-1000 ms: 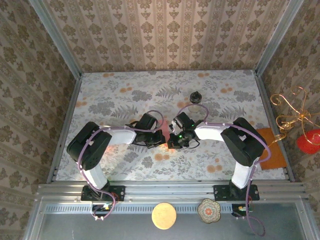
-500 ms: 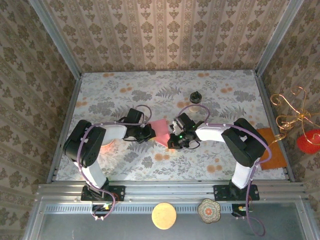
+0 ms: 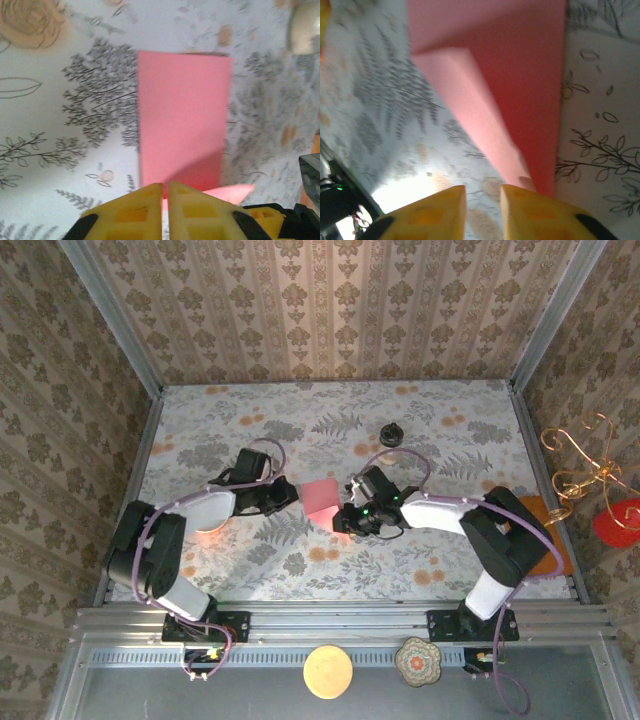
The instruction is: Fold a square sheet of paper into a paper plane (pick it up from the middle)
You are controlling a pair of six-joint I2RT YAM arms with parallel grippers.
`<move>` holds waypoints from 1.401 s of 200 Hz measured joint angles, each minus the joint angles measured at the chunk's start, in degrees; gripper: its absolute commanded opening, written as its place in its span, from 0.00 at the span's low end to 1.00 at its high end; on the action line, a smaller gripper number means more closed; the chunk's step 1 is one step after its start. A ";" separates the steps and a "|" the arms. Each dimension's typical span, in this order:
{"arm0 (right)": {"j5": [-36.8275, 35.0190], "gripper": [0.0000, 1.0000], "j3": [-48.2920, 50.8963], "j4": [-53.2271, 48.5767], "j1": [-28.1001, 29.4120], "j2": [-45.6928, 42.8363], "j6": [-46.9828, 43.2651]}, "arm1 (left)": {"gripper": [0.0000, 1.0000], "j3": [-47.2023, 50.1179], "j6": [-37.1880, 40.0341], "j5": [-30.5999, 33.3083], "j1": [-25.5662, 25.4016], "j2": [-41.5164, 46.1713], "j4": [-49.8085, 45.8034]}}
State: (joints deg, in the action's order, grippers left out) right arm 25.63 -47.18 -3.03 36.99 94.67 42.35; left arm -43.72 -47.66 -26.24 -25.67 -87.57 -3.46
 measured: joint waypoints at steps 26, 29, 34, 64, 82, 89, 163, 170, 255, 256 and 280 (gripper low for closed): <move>-1.90 0.36 0.00 3.21 -0.02 -3.63 0.50 | 0.26 1.22 -2.47 1.03 -2.23 3.43 1.14; -2.10 0.36 0.00 3.56 -0.02 -3.69 0.52 | 0.27 1.55 -2.93 1.05 -2.43 3.61 1.38; -2.34 0.36 0.00 4.07 -0.11 -3.67 0.59 | 0.28 2.16 -3.65 1.01 -2.91 3.76 1.88; -2.78 0.35 0.02 5.60 -0.11 -1.42 1.38 | 0.32 5.90 -8.09 0.66 -4.92 3.19 4.81; -2.89 0.34 0.00 6.27 -0.11 0.81 1.57 | 0.34 6.69 -10.45 0.52 -6.25 2.05 6.60; -2.95 0.34 0.00 6.27 -0.11 1.49 1.60 | 0.34 6.86 -11.21 0.55 -6.71 1.70 7.32; -4.28 0.33 -0.02 6.38 -0.74 5.18 1.62 | 0.44 7.82 -17.35 0.61 -8.48 -2.25 13.20; -4.28 0.33 -0.02 6.45 -0.85 5.20 1.64 | 0.44 7.82 -17.77 0.61 -8.48 -2.54 13.44; -4.28 0.32 -0.02 7.21 -1.40 5.64 2.05 | 0.44 7.82 -20.15 0.79 -8.48 -3.34 15.19; -4.28 0.32 -0.02 7.21 -1.40 5.64 2.05 | 0.44 7.82 -20.15 0.79 -8.48 -3.37 15.23; -4.26 0.31 -0.02 7.34 -1.40 5.90 2.10 | 0.45 7.82 -20.83 0.76 -8.48 -4.48 16.20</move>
State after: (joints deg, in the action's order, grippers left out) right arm 21.37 -47.20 4.32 35.59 100.57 44.45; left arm -35.90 -68.49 -25.47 -34.15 -92.05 12.73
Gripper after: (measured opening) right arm 0.316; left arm 0.445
